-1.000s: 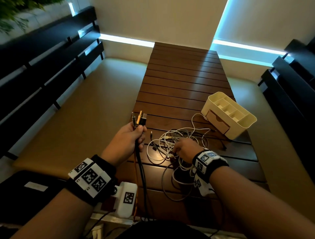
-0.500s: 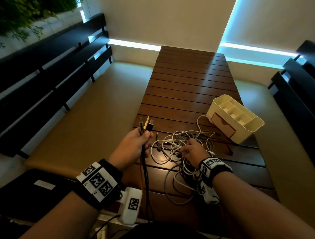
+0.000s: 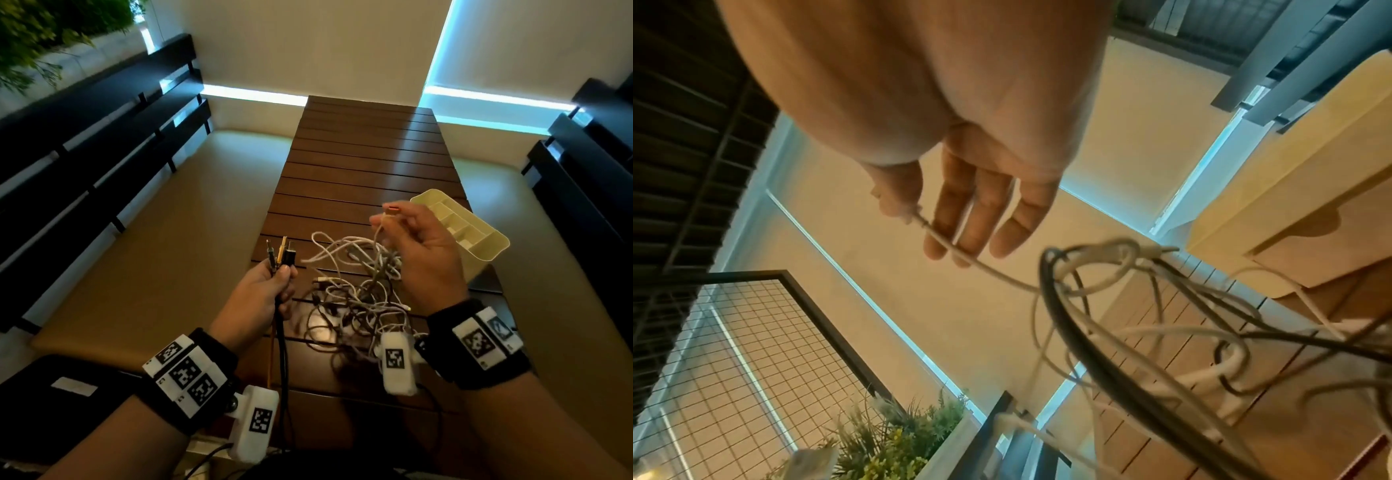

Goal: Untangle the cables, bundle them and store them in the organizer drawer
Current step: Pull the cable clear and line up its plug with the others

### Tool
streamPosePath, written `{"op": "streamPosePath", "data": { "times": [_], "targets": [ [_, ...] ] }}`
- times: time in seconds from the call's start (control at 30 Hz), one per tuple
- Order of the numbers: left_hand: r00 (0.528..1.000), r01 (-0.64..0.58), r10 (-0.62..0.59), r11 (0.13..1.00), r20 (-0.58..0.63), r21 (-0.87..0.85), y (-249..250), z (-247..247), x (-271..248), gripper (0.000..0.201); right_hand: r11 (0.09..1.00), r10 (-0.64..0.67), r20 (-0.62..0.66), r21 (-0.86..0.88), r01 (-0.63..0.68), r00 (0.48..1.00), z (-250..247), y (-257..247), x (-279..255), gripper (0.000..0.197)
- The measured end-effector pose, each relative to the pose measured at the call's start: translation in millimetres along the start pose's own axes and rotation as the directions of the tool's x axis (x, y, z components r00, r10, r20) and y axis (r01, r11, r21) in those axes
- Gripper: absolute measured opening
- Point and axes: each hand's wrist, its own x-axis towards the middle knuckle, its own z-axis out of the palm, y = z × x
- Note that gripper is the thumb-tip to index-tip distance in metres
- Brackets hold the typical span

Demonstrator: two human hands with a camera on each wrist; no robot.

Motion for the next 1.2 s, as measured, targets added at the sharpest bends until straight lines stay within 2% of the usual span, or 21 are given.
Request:
{"op": "streamPosePath", "data": {
  "times": [0.07,0.2,0.4,0.6,0.73,0.97,1.2],
  "targets": [
    [1.0,-0.014,0.014,1.0,0.005,-0.012,1.9,6.4,-0.9,0.023,0.997,0.071,0.038,0.024,-0.072,0.997,1.5,-1.9,-1.7,0.016],
    [0.997,-0.079,0.08,0.996,0.024,-0.04,7.0,16.9,-4.5,0.022,0.964,0.266,0.104,-0.055,-0.261,0.958,5.1,19.2,-18.5,0.019],
    [0.996,-0.09,0.091,0.993,0.016,-0.082,2.5,19.7,-6.7,0.026,0.919,0.392,0.174,-0.113,-0.378,0.903,3.3,19.4,-31.5,0.024],
    [0.99,-0.134,0.133,0.991,0.043,0.017,2.2,35.7,-10.0,0.019,0.932,0.362,0.156,-0.059,-0.357,0.919,8.5,4.2,-47.1,0.016],
    [0.979,-0.187,0.177,0.978,0.105,0.094,-0.7,45.5,-13.1,0.014,0.948,0.317,0.115,-0.039,-0.315,0.941,16.3,-0.5,-59.4,0.014],
    [0.96,-0.215,0.2,0.975,0.198,0.06,-4.4,55.4,-19.3,0.015,0.959,0.282,0.061,0.013,-0.283,0.958,17.9,-5.1,-69.6,0.01],
    [0.969,-0.217,0.206,0.974,0.139,0.066,-5.6,57.1,-20.6,0.015,0.966,0.257,0.007,0.0,-0.257,0.966,23.2,0.4,-77.4,0.013]
  ]
}}
